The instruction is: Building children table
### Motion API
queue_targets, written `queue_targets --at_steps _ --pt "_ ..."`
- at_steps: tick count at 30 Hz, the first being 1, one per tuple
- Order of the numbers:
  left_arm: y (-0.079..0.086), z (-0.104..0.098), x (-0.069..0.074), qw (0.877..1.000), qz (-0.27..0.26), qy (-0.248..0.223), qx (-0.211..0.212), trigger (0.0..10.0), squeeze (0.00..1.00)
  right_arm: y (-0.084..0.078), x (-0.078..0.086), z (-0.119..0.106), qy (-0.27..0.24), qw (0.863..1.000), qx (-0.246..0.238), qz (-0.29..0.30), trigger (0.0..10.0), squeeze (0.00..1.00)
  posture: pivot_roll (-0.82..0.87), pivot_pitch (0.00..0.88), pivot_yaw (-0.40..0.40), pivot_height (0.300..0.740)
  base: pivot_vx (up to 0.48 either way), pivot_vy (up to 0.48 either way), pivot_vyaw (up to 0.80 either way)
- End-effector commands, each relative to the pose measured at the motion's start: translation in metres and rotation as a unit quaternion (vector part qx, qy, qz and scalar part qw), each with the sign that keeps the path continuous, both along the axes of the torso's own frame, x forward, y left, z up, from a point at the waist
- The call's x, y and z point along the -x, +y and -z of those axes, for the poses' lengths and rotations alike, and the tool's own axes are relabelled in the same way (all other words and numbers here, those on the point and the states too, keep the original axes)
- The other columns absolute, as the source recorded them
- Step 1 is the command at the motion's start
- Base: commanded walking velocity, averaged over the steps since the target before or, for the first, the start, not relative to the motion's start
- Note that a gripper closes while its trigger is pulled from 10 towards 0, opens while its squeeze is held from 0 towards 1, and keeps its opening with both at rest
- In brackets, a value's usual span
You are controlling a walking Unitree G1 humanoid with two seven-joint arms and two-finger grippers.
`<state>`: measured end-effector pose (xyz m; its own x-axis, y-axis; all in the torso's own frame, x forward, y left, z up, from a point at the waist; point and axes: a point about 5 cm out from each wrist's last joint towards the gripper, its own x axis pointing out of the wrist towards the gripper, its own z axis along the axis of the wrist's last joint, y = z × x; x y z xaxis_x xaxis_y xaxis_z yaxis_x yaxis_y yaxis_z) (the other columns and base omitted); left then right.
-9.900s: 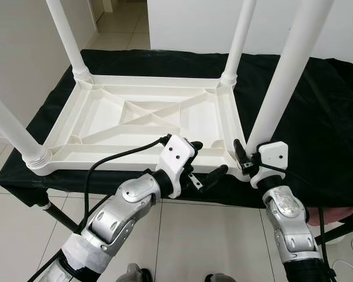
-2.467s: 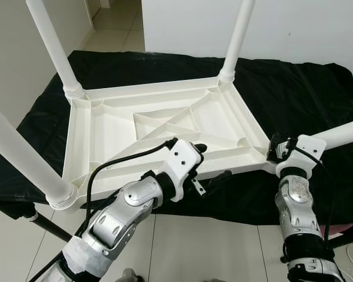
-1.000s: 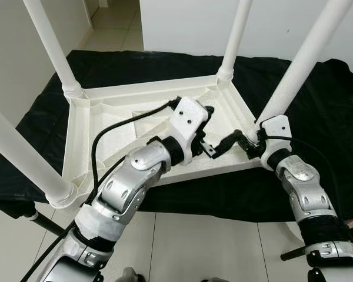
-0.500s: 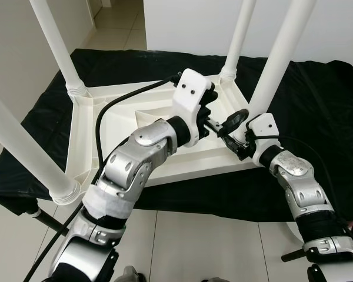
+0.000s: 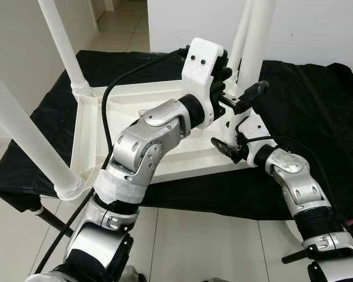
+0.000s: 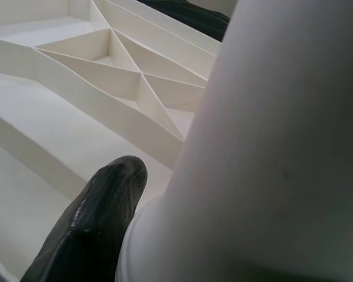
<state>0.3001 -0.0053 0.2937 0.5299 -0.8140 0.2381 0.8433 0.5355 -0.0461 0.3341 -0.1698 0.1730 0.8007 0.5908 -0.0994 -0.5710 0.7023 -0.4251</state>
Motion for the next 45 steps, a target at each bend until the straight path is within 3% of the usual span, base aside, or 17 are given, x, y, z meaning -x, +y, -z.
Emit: queue_targets --at_steps 1,11,21,35,36,38,39,45 --pt "-0.003 -0.003 -0.002 1.000 -0.004 0.002 -0.011 10.0 0.00 0.001 -0.001 -0.002 0.002 1.000 0.009 -0.007 10.0 0.00 -0.08 0.047 0.019 0.740 0.000 0.000 0.00" --pt "-0.008 -0.001 -0.011 0.999 -0.034 0.025 -0.021 10.0 0.00 0.003 0.004 0.005 0.021 0.999 0.028 -0.034 10.0 0.00 -0.08 0.053 0.025 0.740 0.000 0.000 0.00" --pt "-0.011 -0.015 -0.021 0.997 -0.061 0.043 0.007 10.0 0.00 0.007 0.006 0.007 0.031 0.997 0.037 -0.057 10.0 0.00 -0.08 0.057 0.020 0.740 0.000 0.000 0.00" --pt "-0.018 -0.010 -0.022 0.997 -0.043 0.068 -0.007 10.0 0.00 0.010 0.007 0.006 0.024 0.997 0.044 -0.065 10.0 0.00 -0.09 0.057 0.026 0.740 0.000 0.000 0.00" --pt "-0.020 -0.010 -0.022 0.997 -0.041 0.071 -0.011 4.4 0.00 0.011 0.007 0.006 0.023 0.996 0.045 -0.067 10.0 0.00 -0.09 0.057 0.026 0.740 0.000 0.000 0.00" --pt "-0.021 -0.009 -0.023 0.996 -0.037 0.075 -0.014 4.4 0.00 0.011 0.007 0.005 0.022 0.996 0.046 -0.068 10.0 0.00 -0.09 0.056 0.029 0.740 0.000 0.000 0.00" --pt "-0.023 -0.010 -0.022 0.996 -0.033 0.076 -0.015 0.1 0.00 0.011 0.007 0.005 0.020 0.996 0.047 -0.069 10.0 0.00 -0.09 0.055 0.030 0.740 0.000 0.000 0.00" --pt "-0.025 -0.014 -0.021 0.997 -0.025 0.075 -0.006 0.0 0.00 0.012 0.006 0.004 0.018 0.997 0.042 -0.068 10.0 0.00 -0.09 0.055 0.033 0.740 0.000 0.000 0.00"
